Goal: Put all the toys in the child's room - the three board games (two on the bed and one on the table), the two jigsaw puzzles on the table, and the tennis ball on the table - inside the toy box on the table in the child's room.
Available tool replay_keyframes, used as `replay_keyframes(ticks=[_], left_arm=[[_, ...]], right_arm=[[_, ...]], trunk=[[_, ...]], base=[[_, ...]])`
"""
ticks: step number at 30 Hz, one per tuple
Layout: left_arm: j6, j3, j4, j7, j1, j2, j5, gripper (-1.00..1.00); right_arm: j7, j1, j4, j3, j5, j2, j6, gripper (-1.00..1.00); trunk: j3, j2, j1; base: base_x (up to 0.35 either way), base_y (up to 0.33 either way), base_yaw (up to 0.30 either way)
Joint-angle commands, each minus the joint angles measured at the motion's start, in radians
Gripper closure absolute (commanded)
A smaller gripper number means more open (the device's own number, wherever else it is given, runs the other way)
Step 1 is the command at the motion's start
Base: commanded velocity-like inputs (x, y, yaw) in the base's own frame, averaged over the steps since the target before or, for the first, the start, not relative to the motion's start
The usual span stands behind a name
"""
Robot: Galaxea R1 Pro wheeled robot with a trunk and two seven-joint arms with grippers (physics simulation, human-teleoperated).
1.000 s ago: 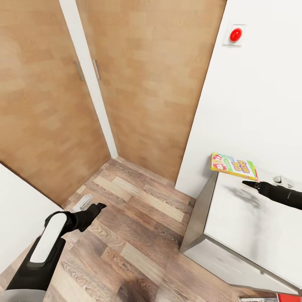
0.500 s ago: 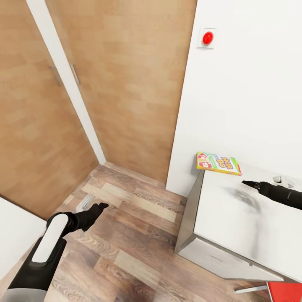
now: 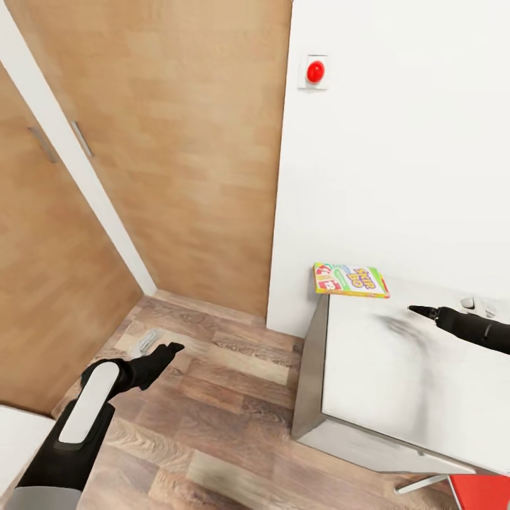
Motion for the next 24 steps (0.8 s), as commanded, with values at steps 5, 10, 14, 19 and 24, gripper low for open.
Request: replay_keyframes(ticks=[5, 10, 14, 19, 24], left_arm=[[0.002, 0.003, -0.001, 0.006, -0.002, -0.017, -0.013, -1.0], [0.001, 0.005, 0.006, 0.002, -0.003, -0.02, -0.016, -1.0], [-0.008, 0.004, 0.047, -0.028, -0.014, -0.02, -0.017, -1.0], [-0.027, 0.002, 0.145, -0.129, -0.045, -0.019, -0.017, -1.0], [-0.033, 0.001, 0.202, -0.208, -0.061, -0.016, -0.021, -1.0]], right_arm=[[0.006, -0.003, -0.004, 0.0, 0.007, 0.0, 0.005, -1.0], [0.006, -0.004, -0.005, 0.0, 0.007, 0.0, 0.005, -1.0], [0.006, -0.003, -0.008, -0.001, 0.007, 0.0, 0.005, -1.0], [0.006, -0.003, -0.016, -0.002, 0.006, 0.001, 0.005, -1.0], [0.006, -0.002, -0.023, -0.002, 0.006, 0.001, 0.005, -1.0]], trunk=[[0.003, -0.002, 0.001], [0.01, -0.002, 0.001], [0.015, -0.002, 0.001], [0.022, -0.002, 0.001], [0.029, -0.002, 0.001]], base=[[0.021, 0.012, -0.231], [0.006, 0.003, -0.195], [0.002, 0.001, -0.185], [0.001, 0.001, -0.181], [0.0, 0.0, -0.178]])
